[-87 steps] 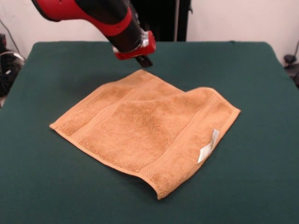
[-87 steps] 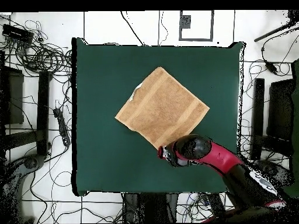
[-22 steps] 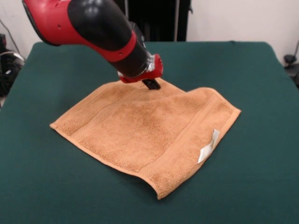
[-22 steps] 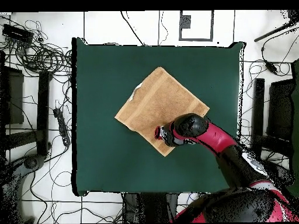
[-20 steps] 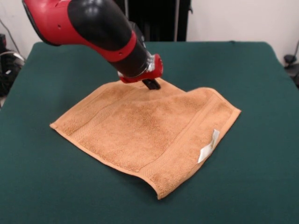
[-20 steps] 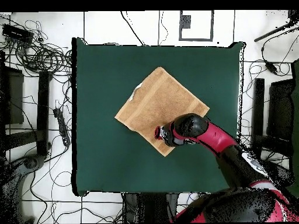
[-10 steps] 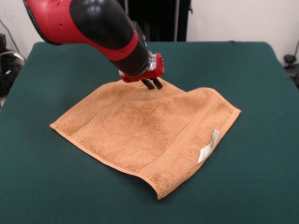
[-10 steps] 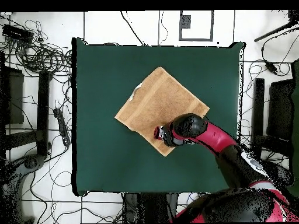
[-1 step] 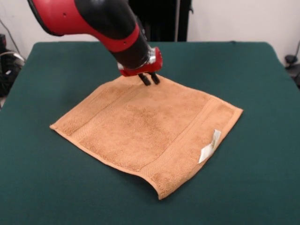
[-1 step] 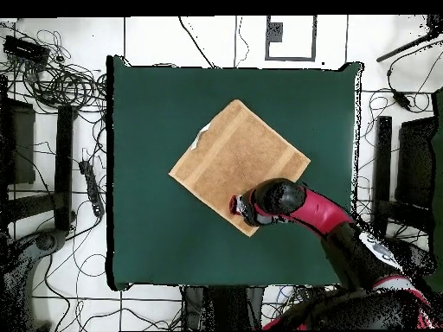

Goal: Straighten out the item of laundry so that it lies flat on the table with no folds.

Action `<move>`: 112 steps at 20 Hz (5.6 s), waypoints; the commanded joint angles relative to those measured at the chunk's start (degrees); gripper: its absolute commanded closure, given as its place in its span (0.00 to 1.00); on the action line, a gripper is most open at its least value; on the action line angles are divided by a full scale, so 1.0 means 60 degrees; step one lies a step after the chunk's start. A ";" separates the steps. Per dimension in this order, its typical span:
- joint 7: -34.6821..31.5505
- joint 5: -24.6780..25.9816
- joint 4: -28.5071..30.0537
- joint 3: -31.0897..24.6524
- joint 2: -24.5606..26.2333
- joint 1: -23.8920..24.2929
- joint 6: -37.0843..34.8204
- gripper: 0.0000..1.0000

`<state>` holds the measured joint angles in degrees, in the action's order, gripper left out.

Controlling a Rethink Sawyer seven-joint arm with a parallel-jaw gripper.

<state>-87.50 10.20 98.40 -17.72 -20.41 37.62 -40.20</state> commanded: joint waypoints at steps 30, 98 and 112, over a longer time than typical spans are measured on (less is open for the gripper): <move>-0.0150 0.0188 -0.1878 -0.0573 -0.0006 -0.0858 -0.5403 0.00; -0.1065 -0.1338 -0.0857 -0.0669 -0.1340 -0.0497 -0.2840 0.00; -0.2231 -0.0906 -0.2175 0.0690 -0.0739 -0.1933 -0.3756 0.00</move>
<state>-87.53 4.46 87.50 -15.55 -29.59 32.38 -56.78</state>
